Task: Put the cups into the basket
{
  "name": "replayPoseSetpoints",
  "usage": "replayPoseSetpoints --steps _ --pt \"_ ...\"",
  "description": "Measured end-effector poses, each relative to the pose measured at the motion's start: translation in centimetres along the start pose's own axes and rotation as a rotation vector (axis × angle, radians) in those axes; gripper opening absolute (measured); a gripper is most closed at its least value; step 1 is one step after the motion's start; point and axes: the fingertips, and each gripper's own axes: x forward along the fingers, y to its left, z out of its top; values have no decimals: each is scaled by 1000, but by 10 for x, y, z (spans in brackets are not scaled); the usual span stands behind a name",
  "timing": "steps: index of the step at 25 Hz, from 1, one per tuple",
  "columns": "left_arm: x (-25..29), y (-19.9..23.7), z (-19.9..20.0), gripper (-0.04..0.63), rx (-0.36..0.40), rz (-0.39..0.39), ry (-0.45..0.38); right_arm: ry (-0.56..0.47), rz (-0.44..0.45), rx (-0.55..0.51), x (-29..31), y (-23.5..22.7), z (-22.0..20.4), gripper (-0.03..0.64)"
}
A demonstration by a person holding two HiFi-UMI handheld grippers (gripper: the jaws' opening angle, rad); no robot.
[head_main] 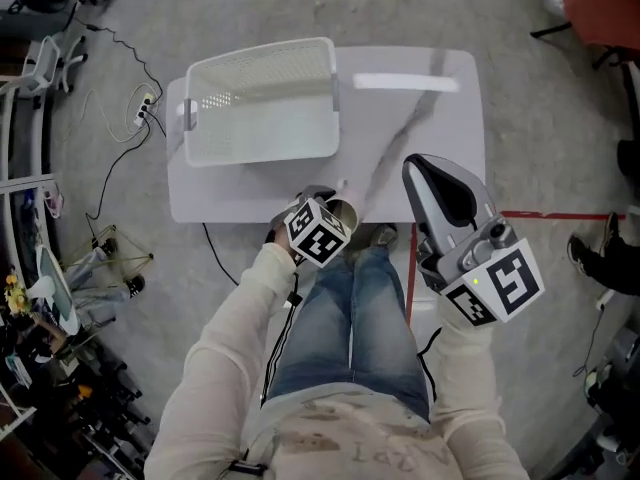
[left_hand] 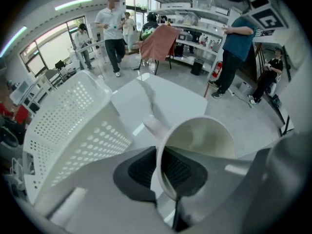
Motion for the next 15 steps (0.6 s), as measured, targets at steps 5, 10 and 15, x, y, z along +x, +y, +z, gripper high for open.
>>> replayPoseSetpoints --steps 5,10,15 --pt "-78 9 36 35 -102 75 -138 -18 93 -24 9 17 43 28" --pt "-152 30 50 35 -213 147 -277 -23 177 -66 25 48 72 28" --pt "-201 62 48 35 -276 206 -368 -25 224 -88 50 72 81 28"
